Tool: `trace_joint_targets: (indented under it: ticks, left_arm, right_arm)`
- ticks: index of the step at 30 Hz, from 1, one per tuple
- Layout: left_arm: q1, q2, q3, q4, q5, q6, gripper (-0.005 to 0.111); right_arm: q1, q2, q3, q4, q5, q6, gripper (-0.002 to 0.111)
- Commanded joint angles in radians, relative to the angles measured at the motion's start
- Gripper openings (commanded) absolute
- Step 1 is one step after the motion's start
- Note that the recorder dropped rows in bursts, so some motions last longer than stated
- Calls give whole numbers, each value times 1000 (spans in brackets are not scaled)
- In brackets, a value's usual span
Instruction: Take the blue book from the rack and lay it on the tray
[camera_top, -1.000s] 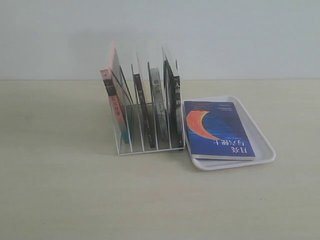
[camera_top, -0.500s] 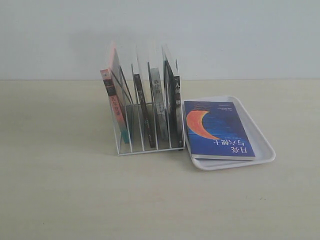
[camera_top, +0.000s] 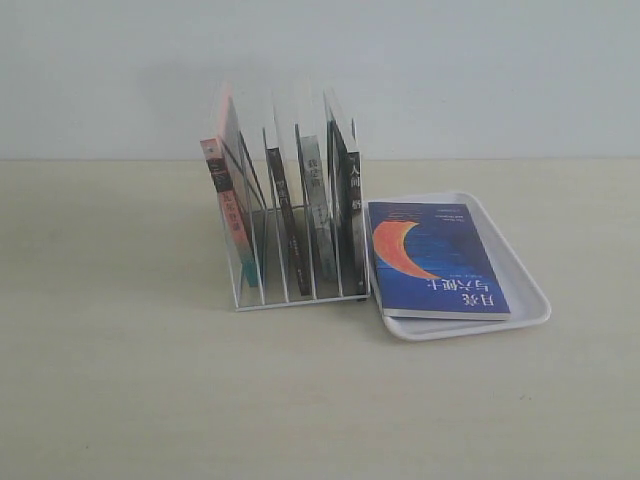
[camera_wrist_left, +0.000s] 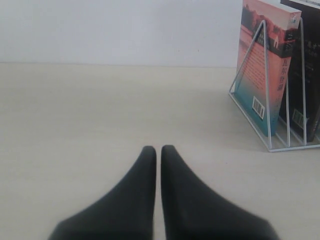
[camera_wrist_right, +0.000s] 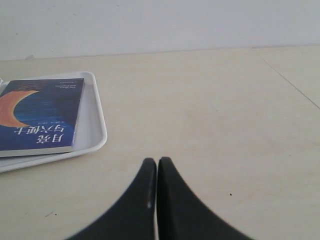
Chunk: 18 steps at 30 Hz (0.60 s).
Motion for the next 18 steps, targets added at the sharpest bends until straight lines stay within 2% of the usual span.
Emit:
trace_joint_targets:
  ticks: [1,5,18]
  left_arm:
    - [2,-3,-1,-4,-4,0,4]
    - [2,-3,-1,-4,-4,0,4]
    - [2,-3,-1,-4,-4,0,4]
  right_arm:
    - [26,-5,0,-6,-4,-2,0]
    - [65,-5,0,-6,-4,-2,0]
    - [67,-5,0,-6,-4,-2,0]
